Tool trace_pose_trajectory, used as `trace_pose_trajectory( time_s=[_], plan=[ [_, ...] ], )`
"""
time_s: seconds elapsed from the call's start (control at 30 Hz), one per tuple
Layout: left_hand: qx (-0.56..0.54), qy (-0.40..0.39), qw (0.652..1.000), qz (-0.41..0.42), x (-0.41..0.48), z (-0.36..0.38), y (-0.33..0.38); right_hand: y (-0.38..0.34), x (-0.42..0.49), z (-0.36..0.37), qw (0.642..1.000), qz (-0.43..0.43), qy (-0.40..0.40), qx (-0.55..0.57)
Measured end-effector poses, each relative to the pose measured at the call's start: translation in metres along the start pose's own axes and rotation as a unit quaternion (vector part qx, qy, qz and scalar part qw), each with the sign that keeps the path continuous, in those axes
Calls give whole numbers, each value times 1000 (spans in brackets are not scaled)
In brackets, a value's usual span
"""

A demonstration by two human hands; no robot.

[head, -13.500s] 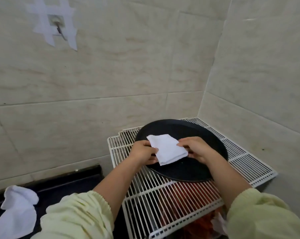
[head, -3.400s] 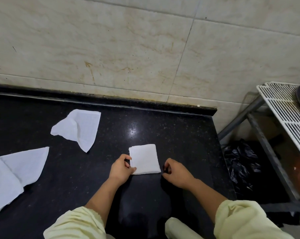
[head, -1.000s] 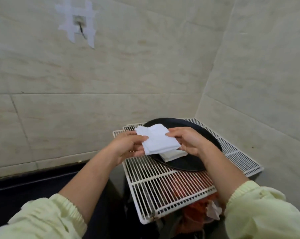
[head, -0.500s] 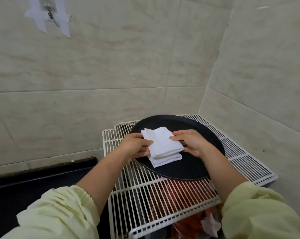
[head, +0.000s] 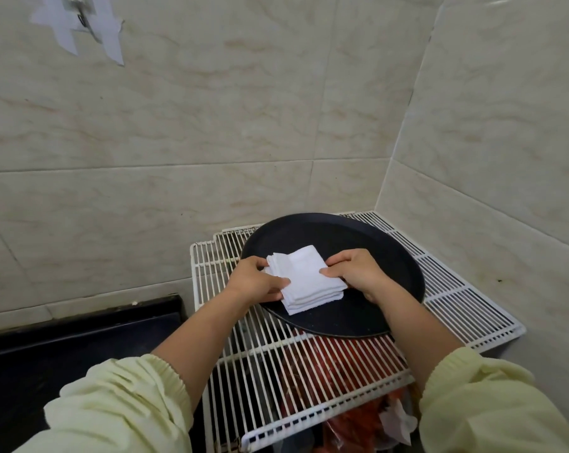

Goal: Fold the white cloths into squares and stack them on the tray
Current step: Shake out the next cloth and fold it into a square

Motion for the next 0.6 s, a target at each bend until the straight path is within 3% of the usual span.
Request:
trace_pose_trajectory(
  time_s=[0.17,0.3,0.43,0.6],
  plan=[
    [67,33,997,32,-1,0,1,-5,-6,2,990,-21,58,-129],
    [99,76,988,91,-12,-17,2,-31,-17,12,970,-101,114,-188],
    [115,184,960,174,-46,-59,3,-64,-31,56,969,-165,68,-171],
    [121,261,943,165,-94,-132,-26,-106,-55,150,949,-236,-4,-211]
  ],
)
Point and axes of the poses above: each hand's wrist, its own x-axis towards the middle knuckle, its own z-axis out of the palm, y = z × x, the point moved 4 cm from there along x, towards the middle knuckle, and after that the axes turned 11 degrees about -y, right-handed, at the moved point
